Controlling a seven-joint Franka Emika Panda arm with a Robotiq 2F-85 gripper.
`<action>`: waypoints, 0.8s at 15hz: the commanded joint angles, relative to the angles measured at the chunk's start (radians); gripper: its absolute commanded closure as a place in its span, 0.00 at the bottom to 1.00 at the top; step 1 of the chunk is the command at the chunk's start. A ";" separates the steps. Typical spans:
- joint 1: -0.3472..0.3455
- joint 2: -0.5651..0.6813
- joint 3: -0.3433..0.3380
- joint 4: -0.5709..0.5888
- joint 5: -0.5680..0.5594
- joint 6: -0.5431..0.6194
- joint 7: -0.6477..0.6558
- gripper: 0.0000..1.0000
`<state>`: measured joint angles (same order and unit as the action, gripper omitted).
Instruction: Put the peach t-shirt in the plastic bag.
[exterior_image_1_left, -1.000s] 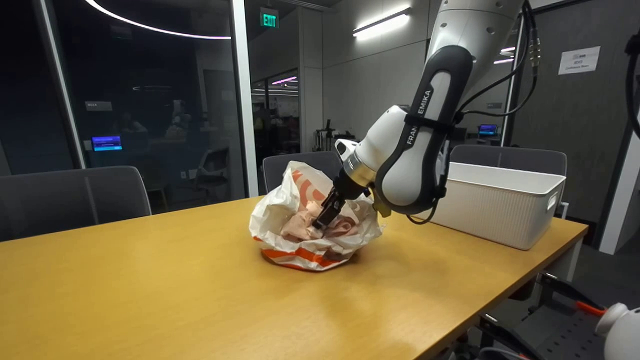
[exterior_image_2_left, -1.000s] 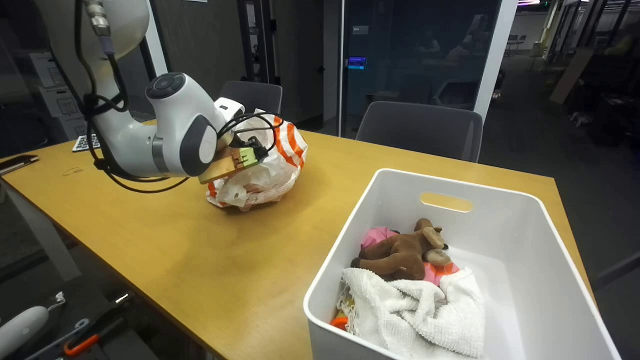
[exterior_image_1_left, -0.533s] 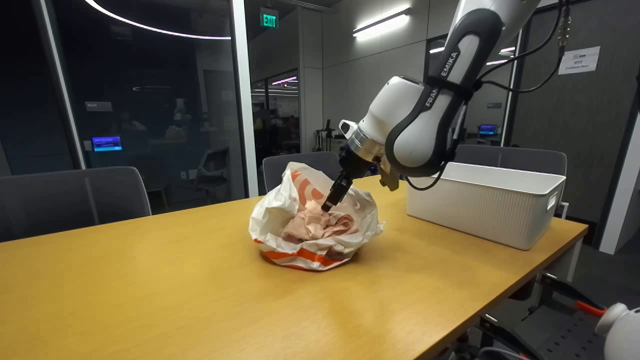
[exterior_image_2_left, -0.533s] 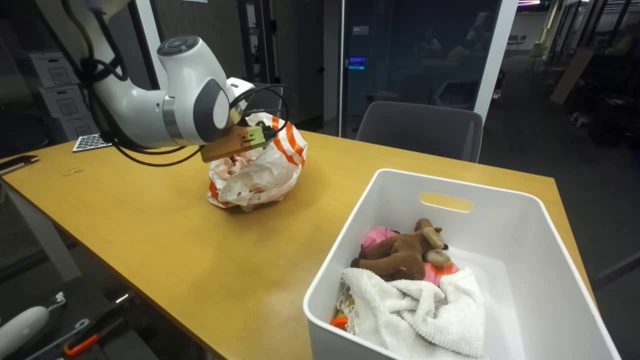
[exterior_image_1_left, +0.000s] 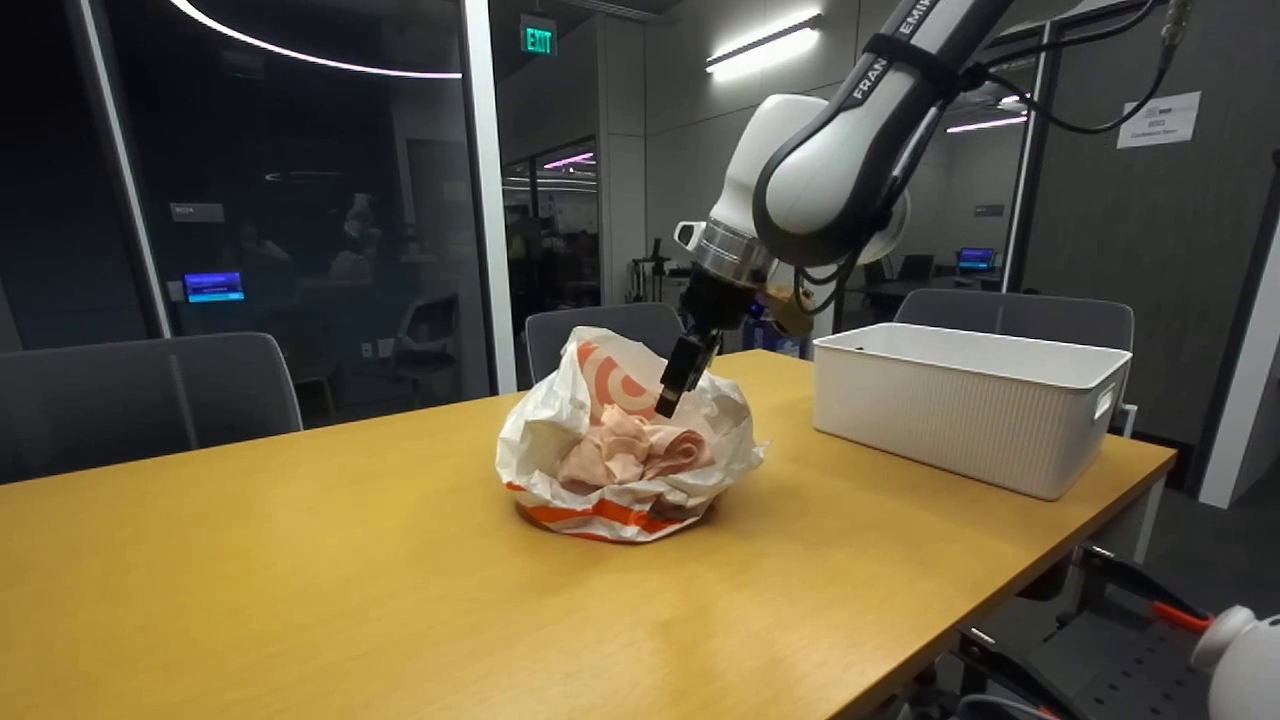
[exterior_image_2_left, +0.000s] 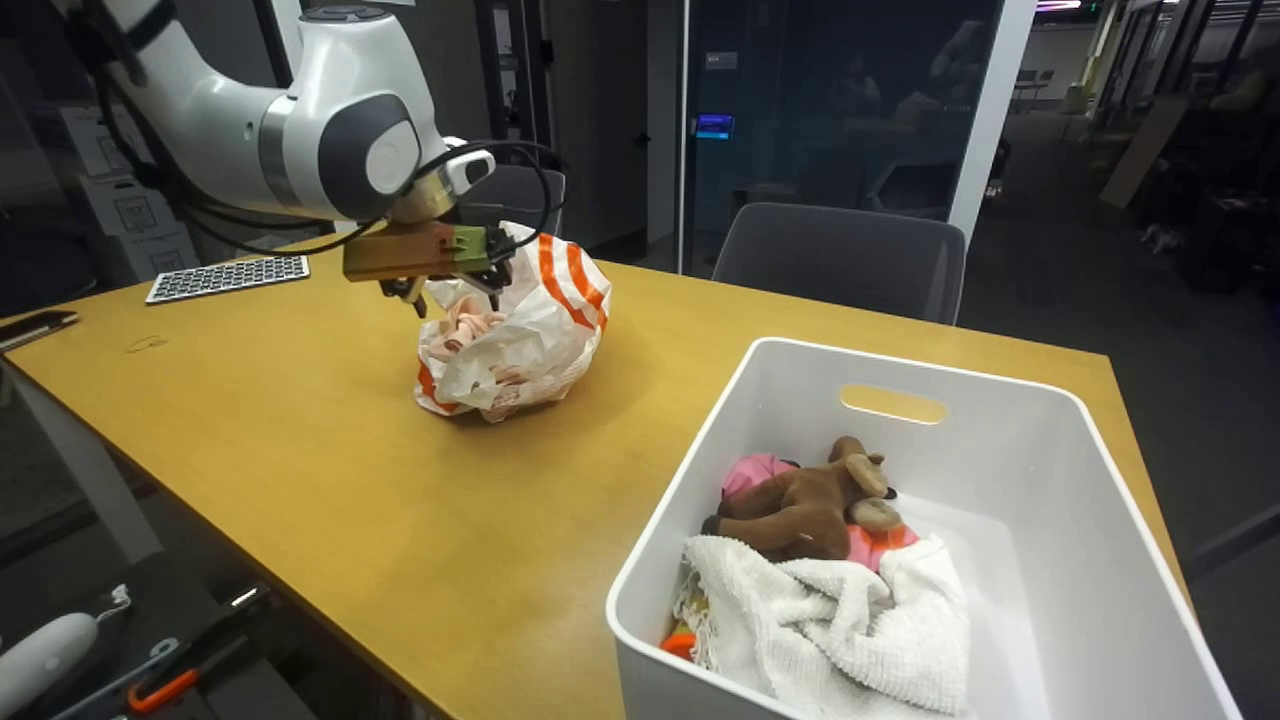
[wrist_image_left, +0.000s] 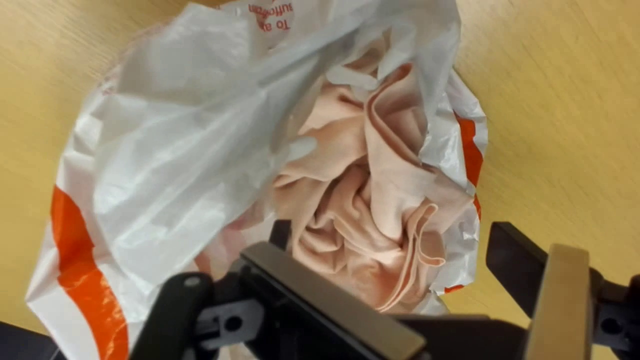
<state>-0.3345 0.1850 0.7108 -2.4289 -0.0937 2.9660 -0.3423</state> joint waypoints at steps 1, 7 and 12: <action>-0.028 -0.023 0.023 0.000 0.029 -0.028 -0.012 0.00; -0.052 -0.061 0.045 -0.011 0.047 -0.057 -0.016 0.00; -0.072 -0.087 0.069 -0.028 0.071 -0.081 -0.075 0.00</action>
<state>-0.3866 0.1246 0.7554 -2.4629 -0.0567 2.9084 -0.3650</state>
